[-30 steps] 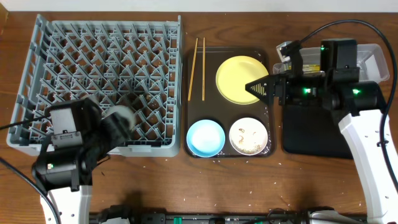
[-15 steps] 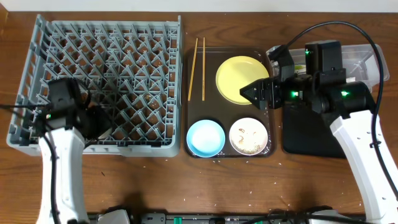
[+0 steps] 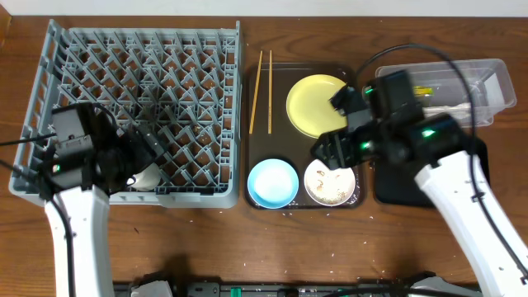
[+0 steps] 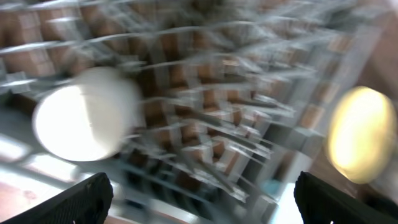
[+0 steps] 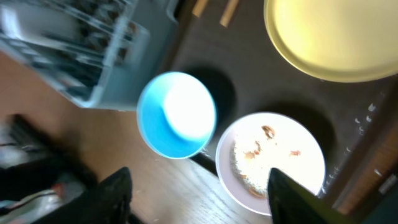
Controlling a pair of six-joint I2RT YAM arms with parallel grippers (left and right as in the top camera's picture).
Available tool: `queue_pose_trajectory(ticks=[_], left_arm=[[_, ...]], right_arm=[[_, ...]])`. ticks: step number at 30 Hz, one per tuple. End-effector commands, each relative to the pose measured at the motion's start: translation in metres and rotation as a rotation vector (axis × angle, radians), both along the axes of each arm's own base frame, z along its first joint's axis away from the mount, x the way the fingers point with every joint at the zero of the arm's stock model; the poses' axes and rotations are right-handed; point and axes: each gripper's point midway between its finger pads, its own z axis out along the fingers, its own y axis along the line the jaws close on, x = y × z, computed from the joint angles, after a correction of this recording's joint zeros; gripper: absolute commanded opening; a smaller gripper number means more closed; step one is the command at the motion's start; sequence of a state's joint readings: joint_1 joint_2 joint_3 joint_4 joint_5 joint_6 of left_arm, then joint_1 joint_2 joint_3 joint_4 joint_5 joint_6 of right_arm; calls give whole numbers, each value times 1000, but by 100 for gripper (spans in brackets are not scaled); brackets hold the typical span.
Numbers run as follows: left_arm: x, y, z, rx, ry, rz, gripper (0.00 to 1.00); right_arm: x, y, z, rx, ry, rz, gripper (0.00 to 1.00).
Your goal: Sort waste into correct bins and load items into the dishwasher
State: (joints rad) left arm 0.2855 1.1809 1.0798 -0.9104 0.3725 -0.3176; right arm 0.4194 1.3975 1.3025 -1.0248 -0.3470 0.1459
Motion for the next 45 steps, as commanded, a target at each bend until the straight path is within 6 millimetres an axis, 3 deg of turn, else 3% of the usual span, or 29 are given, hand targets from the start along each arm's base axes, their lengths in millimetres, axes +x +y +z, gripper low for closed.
queue_pose_trajectory(ticks=[1,5,8,13,15,18,22,26,28,34,36,39,43,45], left_arm=[[-5,-43,38,-42,-170,-260,94],[-20,-53,46,33,-203,-356,94],[-29,-54,47,47,-199,-373,94],[-30,-52,45,58,-187,-372,94],[-31,-53,44,56,-181,-372,94],[-33,-53,43,53,-173,-372,94],[-34,-53,43,52,-170,-373,94],[-34,-53,43,55,-170,-379,94],[-34,-53,42,54,-168,-378,94],[-34,-53,42,54,-168,-378,94],[-35,-53,42,54,-168,-378,94],[-34,-53,42,54,-169,-378,94],[-35,-53,42,53,-166,-378,94],[-35,-53,42,53,-165,-378,94]], right_arm=[[-5,-20,-48,-247,19,-184,60],[-18,-10,-108,-306,74,-221,52],[-12,-3,-142,-316,88,-217,51],[-5,10,-171,-311,124,-197,51],[-8,11,-177,-308,149,-189,46],[-7,7,-177,-328,140,-198,32],[-8,4,-176,-341,142,-189,46],[-2,-7,-167,-372,145,-208,50],[1,-17,-164,-388,155,-234,46],[14,-70,-167,-440,196,-413,7],[24,-82,-165,-422,195,-481,1],[33,-68,-155,-302,203,-419,1],[41,-42,-115,-187,102,-258,3],[33,-18,-97,-115,52,-120,18]])
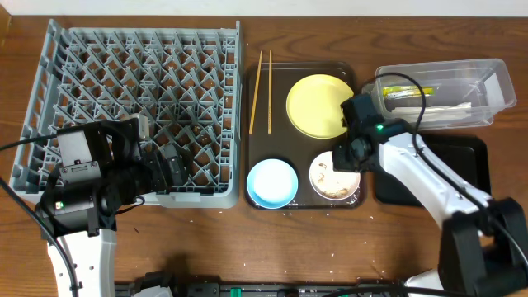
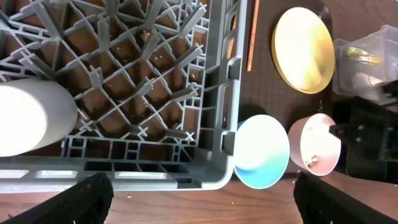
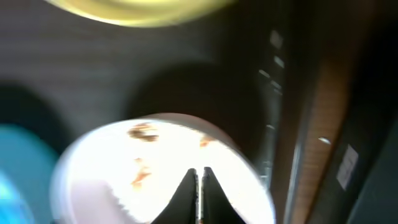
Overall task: Sort waste into correct bins and load items into the dishwasher
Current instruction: 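Grasp the pink bowl with food scraps with the right gripper, then tip the pink bowl over the black tray to dump the scraps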
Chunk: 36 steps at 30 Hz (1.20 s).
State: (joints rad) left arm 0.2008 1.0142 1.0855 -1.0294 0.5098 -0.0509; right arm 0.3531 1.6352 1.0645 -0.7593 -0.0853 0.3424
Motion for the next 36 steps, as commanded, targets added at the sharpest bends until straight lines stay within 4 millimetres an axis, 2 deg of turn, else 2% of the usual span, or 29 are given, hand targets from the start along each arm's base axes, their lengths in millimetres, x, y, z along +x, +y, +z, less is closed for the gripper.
queue_pose_trajectory(ticks=[1,3,5,8,9,10,11,13,15,17,20,23,25,27,28,30,31,34,35,36], left_arm=[[1,0,6,14,-18,-10,95],[1,0,6,14,-18,-10,95],[1,0,6,14,-18,-10,95],[0,0,6,14,-16,-10,95],[0,0,5,13,-13,-10,95],[-1,0,5,13,-10,-10,95],[-2,0,4,12,-6,-10,95],[-3,0,4,11,-1,-11,95],[-3,0,4,11,0,-10,95],[-3,0,4,11,0,-10,95],[-3,0,4,11,0,-10,95],[-3,0,4,11,0,-10,95],[-3,0,4,11,0,-10,95],[-3,0,4,11,1,-10,95],[-3,0,4,11,1,-10,95],[-3,0,4,11,0,-10,95],[-3,0,4,11,0,-10,95],[-3,0,4,11,1,-10,95],[-3,0,4,11,1,-10,95],[-3,0,4,11,0,-10,95]], right_arm=[[-6,48,49,158,-121,258,28],[-16,58,48,133,-113,289,50],[-20,60,35,61,-94,250,57],[-24,60,8,-70,-65,174,57],[-25,60,-5,-110,-47,144,55],[-25,60,-9,-121,-39,136,53],[-27,59,-21,-142,-12,110,47],[-29,59,-35,-149,25,82,29],[-31,58,-40,-154,45,68,1],[-33,58,-38,-153,49,69,1],[-33,55,-25,-143,35,59,1],[-31,54,1,-81,-4,67,1],[-29,59,31,46,-46,126,1],[-26,59,77,246,-111,164,1],[-23,50,101,342,-151,149,1],[-18,33,123,419,-197,121,1],[-16,18,132,456,-218,98,1],[-14,-15,134,505,-218,65,1],[-16,-24,131,518,-210,60,1],[-19,-43,123,564,-201,36,1]])
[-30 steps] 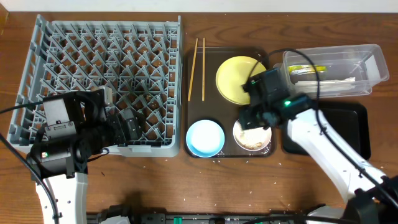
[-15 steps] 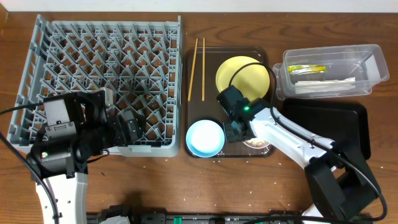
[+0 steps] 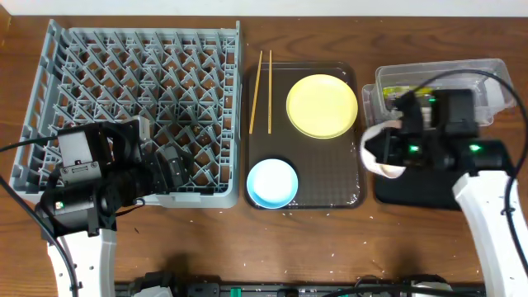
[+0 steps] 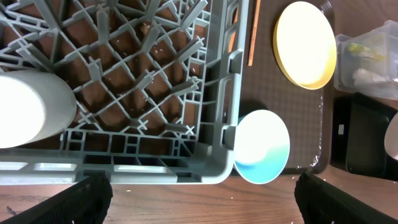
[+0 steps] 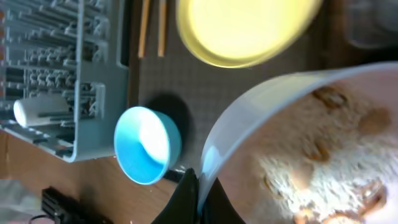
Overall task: Sort waste into correct bins and load items into the dishwasher
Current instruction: 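Tip the pink bowl over the black tray to dump the scraps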
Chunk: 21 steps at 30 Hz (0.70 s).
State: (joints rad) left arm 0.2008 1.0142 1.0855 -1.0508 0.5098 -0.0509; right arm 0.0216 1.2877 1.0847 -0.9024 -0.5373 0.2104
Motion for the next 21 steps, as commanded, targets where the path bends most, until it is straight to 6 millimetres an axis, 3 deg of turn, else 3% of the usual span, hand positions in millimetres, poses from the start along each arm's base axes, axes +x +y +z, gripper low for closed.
queue_pose_trajectory(ticks=[1,7,12,13,16,21], left_arm=[[1,0,6,15,-20,-11,95],[1,0,6,15,-21,-11,96],[1,0,6,15,-20,-11,96],[1,0,6,15,-20,-11,95],[1,0,6,15,-20,-11,96],[1,0,6,14,-21,-10,96]], right_arm=[[-6,-20,-3,208,-68,80,1],[5,-52,-2,539,-285,17,1],[2,-81,-13,585,-332,-76,1],[-1,-89,-7,620,-353,-94,1],[-4,-93,0,653,-391,-92,1],[-7,-93,-12,674,-307,-153,1]])
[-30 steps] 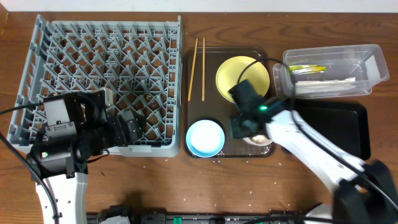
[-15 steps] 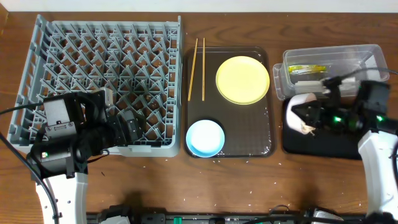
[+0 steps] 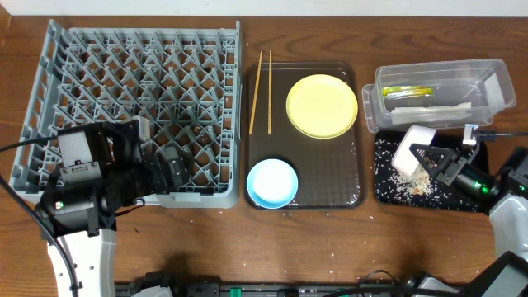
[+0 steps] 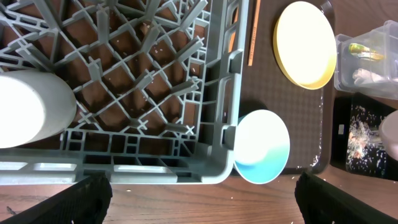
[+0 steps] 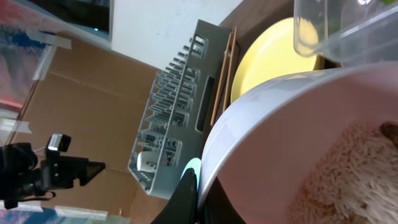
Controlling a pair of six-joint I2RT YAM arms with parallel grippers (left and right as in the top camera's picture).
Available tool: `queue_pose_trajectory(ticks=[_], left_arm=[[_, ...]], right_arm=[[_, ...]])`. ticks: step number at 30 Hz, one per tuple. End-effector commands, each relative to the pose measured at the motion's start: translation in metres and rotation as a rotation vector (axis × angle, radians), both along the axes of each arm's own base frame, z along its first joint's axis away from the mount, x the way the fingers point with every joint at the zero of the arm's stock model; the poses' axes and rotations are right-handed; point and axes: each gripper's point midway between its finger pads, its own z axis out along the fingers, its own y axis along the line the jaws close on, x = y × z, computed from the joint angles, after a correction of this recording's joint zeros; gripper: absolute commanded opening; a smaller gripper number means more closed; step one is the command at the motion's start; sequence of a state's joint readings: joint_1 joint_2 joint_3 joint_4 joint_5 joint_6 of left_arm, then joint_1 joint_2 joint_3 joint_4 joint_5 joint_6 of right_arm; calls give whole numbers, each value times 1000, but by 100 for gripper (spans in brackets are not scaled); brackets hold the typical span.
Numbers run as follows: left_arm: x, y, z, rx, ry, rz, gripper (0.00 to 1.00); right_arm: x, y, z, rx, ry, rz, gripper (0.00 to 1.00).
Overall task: Sort waste into correct bins and load items into the dishwasher
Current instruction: 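Tip the pink bowl over the black tray to dump the scraps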
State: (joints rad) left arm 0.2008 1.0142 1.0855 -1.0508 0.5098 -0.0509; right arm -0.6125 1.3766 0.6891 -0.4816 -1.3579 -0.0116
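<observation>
My right gripper [image 3: 431, 157] is shut on the rim of a white bowl [image 3: 412, 149], which hangs tipped on its side over the black bin [image 3: 450, 198]. Rice [image 3: 406, 186] lies scattered in that bin. In the right wrist view the bowl [image 5: 305, 137] still holds rice, with the gripper [image 5: 198, 186] pinching its rim. A blue bowl [image 3: 272, 182] and a yellow plate [image 3: 322, 106] sit on the dark tray [image 3: 330, 177]; chopsticks [image 3: 260, 80] lie at its left edge. My left gripper [image 3: 172, 165] is open at the grey rack's [image 3: 148, 33] front edge, near a white cup [image 4: 28, 121].
A clear bin [image 3: 437, 95] with wrappers stands behind the black bin. Loose rice grains dot the wooden table in front of the tray. The rack fills the left half of the table.
The bowl was held roughly upright at the black bin's left edge; it is now further right, tipped over the bin, and rice lies in the bin. The left arm has not moved.
My right gripper was open above the bowl of rice on the tray, the left gripper close to the cup in the rack. Then the right gripper was shut on the bowl's rim and the left had drawn back. The bowl then hung beside the black bin, and now tips rice into it.
</observation>
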Motion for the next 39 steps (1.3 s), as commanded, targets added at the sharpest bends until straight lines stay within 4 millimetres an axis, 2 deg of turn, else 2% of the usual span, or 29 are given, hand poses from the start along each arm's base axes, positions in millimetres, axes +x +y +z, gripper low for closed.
queue_pose_trajectory(ticks=[1,2,3,4,6,7,9,10,12,14,15,17,18,20,21,22,23,24,25,27,28,30,31,32,33,35,36,38,39], left_arm=[[1,0,6,14,-21,-11,96],[1,0,6,15,-20,-11,96],[1,0,6,14,-21,-11,96],[1,0,6,15,-20,-11,95],[1,0,6,15,-21,-11,96],[1,0,6,15,-21,-11,96],[1,0,6,15,-21,-11,96],[1,1,6,15,-22,-11,96],[1,0,6,14,-20,-11,95],[1,0,6,15,-21,-11,96],[2,1,7,15,-25,-10,96],[3,1,7,16,-29,-11,96],[3,1,7,16,-29,-11,96],[5,1,8,17,-38,-11,96],[5,1,9,18,-40,-11,96],[5,1,9,18,-42,-11,96],[5,1,9,18,-42,-11,96],[6,1,9,18,-43,-11,96],[6,1,9,19,-46,-11,96],[7,1,10,20,-49,-10,96],[7,1,10,20,-49,-10,95],[7,2,10,20,-50,-11,96],[7,2,10,20,-50,-11,96],[7,1,10,20,-49,-11,96],[6,1,9,19,-45,-11,96],[6,1,9,19,-44,-10,96],[6,1,9,19,-46,-11,96],[6,1,9,19,-43,-11,96],[5,1,9,18,-42,-11,96]], right_arm=[[-6,5,14,95,-34,27,1],[-5,4,17,79,-77,38,1],[-1,0,10,42,-53,15,1],[2,-4,0,61,60,-33,1],[-4,5,22,134,-47,40,1],[-1,2,20,101,-65,34,1],[6,-13,-11,36,136,-93,1],[4,-9,-5,84,130,-72,1],[-1,0,22,109,-65,28,1],[7,-11,5,45,19,-45,1],[6,-13,2,79,74,-67,1],[-3,-2,31,139,-108,44,1],[0,-4,28,113,-105,31,1],[5,-11,7,110,70,-55,1],[2,-7,15,129,17,-18,1],[-3,-1,32,126,-127,51,1],[-2,-1,31,93,-155,51,1],[4,-7,15,49,-72,-1,1],[3,-6,8,76,14,-24,1],[-6,4,32,124,-144,67,1],[-3,2,25,90,-117,47,1],[5,-13,-14,29,148,-94,1],[2,-8,-7,55,114,-63,1],[-3,2,15,91,-40,20,1],[-6,4,22,99,-96,45,1],[2,-9,-8,28,94,-61,1],[0,-7,-10,35,114,-62,1],[-6,5,18,77,-89,41,1],[-5,4,16,74,-75,34,1]])
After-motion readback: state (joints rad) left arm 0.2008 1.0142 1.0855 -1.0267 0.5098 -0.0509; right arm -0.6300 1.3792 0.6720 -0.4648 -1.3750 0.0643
